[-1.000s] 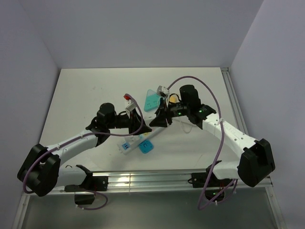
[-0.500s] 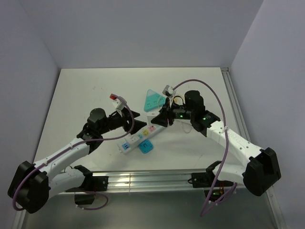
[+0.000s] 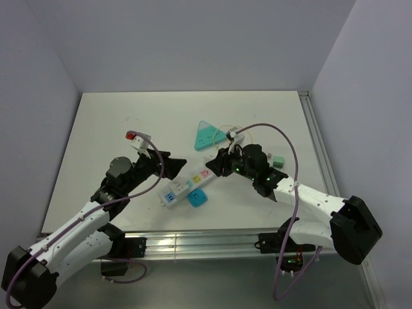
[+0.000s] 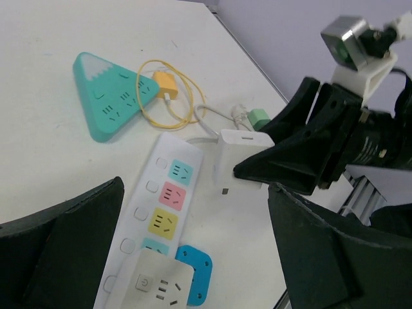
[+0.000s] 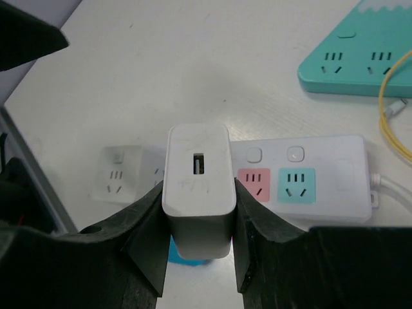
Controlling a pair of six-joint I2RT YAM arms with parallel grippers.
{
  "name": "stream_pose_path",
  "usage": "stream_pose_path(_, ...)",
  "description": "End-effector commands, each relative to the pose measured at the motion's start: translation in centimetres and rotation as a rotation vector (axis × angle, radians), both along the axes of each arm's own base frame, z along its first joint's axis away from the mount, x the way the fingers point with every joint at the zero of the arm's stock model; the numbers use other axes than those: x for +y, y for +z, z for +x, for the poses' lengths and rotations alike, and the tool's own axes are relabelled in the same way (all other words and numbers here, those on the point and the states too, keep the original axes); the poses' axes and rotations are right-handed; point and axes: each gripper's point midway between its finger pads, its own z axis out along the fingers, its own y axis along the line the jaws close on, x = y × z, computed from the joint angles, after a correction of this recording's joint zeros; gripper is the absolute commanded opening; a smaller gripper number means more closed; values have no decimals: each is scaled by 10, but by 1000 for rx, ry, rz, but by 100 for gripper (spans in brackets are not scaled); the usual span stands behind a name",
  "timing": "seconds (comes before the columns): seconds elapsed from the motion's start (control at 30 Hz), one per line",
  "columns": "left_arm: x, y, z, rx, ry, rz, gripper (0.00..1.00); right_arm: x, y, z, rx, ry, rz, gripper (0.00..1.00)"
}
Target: Insert the plug
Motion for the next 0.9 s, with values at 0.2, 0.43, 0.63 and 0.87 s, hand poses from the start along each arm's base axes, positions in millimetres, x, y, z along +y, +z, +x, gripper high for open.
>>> stream_pose_path(0.2,24,-16,9,136,172,-13,100,10,2,25,-168,-259,61,0)
stream_pose_path(0.43,22,-36,6,251,174,16,100,30,-4,24,-223,-233,43,0)
stream_pose_path(0.63,27,-47,0,318,204,-2,100,42,-13,23,-243,-232,31,0)
stream_pose_path(0.87,35,-55,-5,371,239,33,99,54,-23,18,-252,-210,17,0)
